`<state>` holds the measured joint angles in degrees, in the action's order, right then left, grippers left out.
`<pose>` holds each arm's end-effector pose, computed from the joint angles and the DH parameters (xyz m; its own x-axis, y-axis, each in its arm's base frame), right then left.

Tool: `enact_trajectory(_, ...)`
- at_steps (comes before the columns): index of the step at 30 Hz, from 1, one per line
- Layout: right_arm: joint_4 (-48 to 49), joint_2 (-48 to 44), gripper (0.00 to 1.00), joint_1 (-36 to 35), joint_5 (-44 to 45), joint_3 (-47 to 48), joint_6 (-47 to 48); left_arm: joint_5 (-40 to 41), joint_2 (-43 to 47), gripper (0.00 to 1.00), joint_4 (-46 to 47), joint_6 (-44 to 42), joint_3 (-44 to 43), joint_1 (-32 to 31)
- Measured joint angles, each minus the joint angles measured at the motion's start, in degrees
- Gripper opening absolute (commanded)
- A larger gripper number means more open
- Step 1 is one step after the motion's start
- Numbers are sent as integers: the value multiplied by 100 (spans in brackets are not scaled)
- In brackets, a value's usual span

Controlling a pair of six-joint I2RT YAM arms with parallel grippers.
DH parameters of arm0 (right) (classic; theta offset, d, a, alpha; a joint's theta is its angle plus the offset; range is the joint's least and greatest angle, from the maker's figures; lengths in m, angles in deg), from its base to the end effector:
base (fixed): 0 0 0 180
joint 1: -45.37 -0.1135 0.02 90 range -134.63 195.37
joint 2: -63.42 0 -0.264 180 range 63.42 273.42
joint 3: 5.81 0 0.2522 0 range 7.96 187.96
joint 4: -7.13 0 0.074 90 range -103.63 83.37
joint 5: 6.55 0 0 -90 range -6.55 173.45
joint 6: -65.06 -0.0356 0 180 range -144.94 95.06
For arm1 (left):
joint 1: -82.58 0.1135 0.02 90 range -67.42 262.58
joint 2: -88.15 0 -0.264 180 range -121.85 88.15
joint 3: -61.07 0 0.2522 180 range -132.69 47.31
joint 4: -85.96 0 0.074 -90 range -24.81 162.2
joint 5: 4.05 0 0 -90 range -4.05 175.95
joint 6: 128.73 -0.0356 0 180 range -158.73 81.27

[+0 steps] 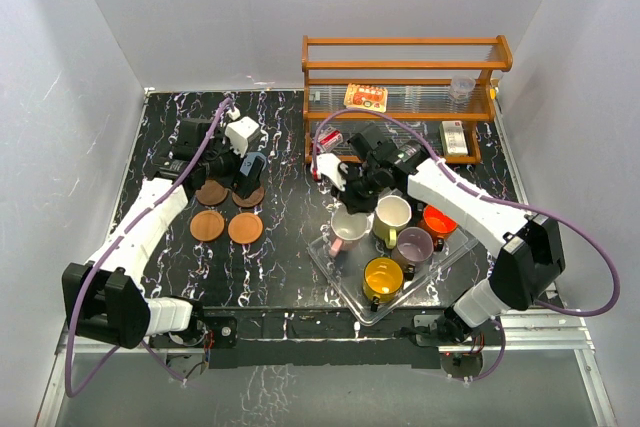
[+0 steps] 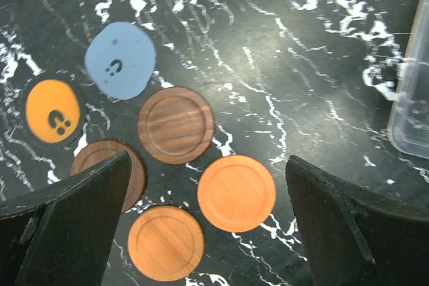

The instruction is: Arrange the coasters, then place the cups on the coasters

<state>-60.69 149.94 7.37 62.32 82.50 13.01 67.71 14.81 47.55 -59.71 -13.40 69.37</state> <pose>0.2282 0.1946 0.2869 -0.1437 -0.8402 -0.5229 -0.9867 0.1625 0.0099 0.2722 -0.0753 0.3061 -0.3861 0.4399 -0.8108 0.6402 0.7606 0.1079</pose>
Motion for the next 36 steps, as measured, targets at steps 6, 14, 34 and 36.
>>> enact_trajectory(6,79,236,0,-2,109,833,-476,-841,4,99,-236,42,-173,0)
enact_trajectory(14,496,844,0,-20,1071,1635,-1687,-1228,4,94,-350,861,-610,-2)
enact_trajectory(34,1388,2181,0,-643,2730,3045,-3259,-1237,-535,62,496,2911,-992,-79)
enact_trajectory(36,1388,2221,0,-671,2767,3130,-3329,-1209,-555,58,520,2931,-992,-103)
